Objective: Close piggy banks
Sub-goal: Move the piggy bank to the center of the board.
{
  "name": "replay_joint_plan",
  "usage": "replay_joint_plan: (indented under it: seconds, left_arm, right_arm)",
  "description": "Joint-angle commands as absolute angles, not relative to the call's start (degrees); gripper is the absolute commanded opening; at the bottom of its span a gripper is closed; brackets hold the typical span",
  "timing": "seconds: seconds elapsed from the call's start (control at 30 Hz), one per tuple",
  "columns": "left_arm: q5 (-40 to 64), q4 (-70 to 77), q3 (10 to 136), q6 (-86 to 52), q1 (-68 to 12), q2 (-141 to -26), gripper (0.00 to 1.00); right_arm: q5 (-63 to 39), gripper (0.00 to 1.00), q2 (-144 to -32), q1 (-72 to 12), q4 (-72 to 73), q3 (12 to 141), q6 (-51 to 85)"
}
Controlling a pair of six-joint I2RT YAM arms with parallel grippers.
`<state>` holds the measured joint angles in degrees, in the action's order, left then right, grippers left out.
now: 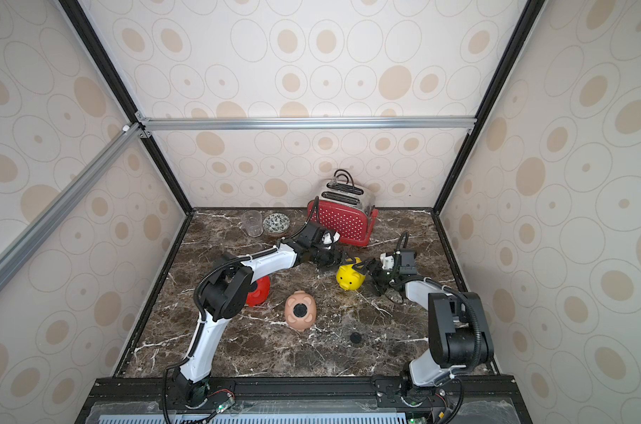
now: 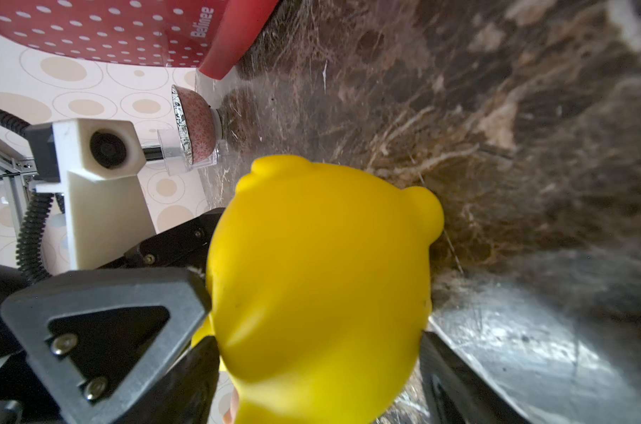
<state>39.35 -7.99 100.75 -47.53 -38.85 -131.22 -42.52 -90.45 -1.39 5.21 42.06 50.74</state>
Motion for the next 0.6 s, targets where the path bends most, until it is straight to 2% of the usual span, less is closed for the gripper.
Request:
replay_joint_plan:
  seconds: [0.0,0.03,0.1,0.27,0.4,0.57]
  left_arm:
    - [43.29,-10.49,103.69,-46.09,-40.72,-132.71,0.88]
    - [43.16,-10.84,103.71,-45.86,-40.66,-132.8,0.88]
    - [42.94,-11.48,103.43,-45.44,-40.24,-132.68,0.9]
    - [41.49,-11.69,101.18,-44.38,-38.96,-130.4,0.98]
    - [41.14,-12.22,101.42,-44.09,-37.97,-129.82,0.99]
    - [40.56,-11.53,100.82,-44.46,-36.72,-128.62,0.99]
  right_arm:
    - [-42.85,0.86,-93.43,-1.85,5.79,44.99,49.19]
    - [-43.35,0.82,-94.0,-1.87,6.06,45.61,48.98]
    - [-43.58,0.84,-94.22,-1.77,5.65,46.26,48.63]
    - [-41.37,1.0,-92.26,-1.34,1.93,46.7,45.73]
    - [-41.53,1.0,-90.89,-0.05,1.95,45.61,45.97]
    - [-46.01,1.0,-90.18,1.97,10.56,41.93,49.6]
